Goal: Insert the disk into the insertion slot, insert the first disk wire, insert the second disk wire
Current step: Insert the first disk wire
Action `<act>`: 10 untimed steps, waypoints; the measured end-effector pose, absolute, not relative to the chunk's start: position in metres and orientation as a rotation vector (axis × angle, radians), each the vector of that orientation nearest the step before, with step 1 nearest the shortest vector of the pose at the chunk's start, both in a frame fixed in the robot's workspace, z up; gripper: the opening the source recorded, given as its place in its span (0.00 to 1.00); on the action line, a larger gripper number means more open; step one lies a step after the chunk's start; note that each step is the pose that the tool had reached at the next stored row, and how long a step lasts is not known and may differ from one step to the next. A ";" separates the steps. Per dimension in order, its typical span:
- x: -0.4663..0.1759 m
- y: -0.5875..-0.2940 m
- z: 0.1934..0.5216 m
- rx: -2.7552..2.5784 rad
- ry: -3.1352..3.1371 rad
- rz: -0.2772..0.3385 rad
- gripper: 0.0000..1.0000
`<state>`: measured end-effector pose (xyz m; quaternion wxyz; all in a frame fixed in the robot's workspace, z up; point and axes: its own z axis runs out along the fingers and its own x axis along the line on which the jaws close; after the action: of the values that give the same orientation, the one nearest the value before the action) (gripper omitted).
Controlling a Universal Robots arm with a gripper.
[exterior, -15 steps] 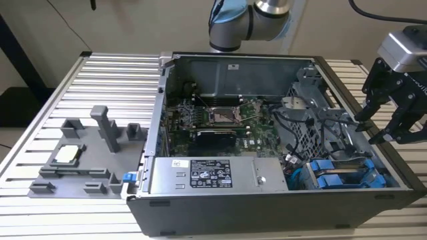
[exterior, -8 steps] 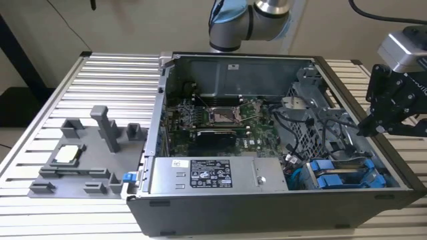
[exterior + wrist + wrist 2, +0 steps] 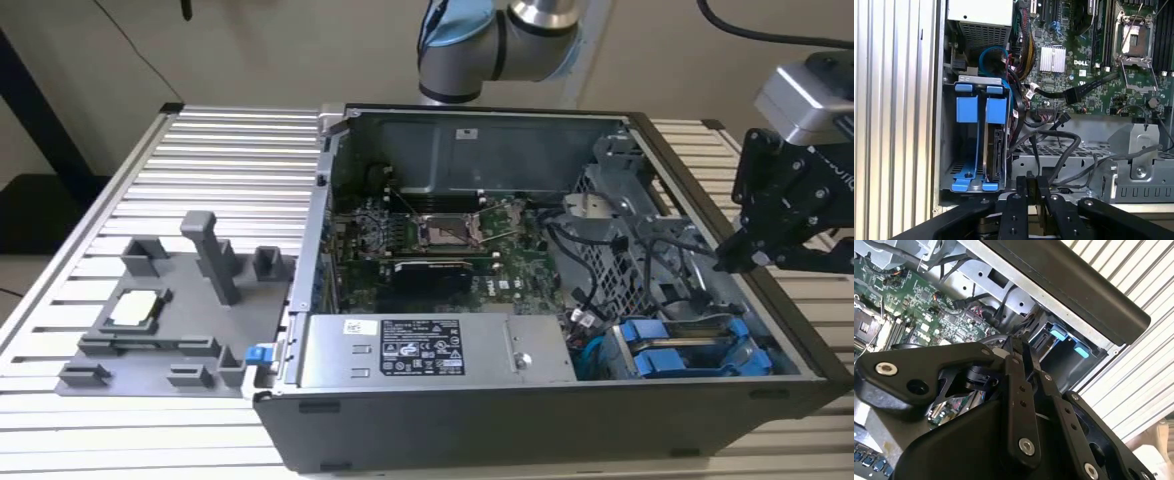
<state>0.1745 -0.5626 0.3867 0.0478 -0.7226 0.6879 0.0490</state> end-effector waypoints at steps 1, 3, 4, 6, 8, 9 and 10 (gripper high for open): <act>0.175 -0.563 0.387 -2.203 2.098 0.149 0.19; 0.175 -0.562 0.386 -2.204 2.098 0.149 0.19; 0.175 -0.563 0.386 -2.204 2.098 0.148 0.19; 0.174 -0.563 0.386 -2.206 2.100 0.144 0.19; 0.174 -0.564 0.385 -2.209 2.103 0.139 0.19; 0.174 -0.566 0.384 -2.211 2.105 0.135 0.19; 0.174 -0.567 0.384 -2.213 2.107 0.131 0.19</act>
<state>0.1736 -0.5674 0.3840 0.0414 -0.7230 0.6883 0.0428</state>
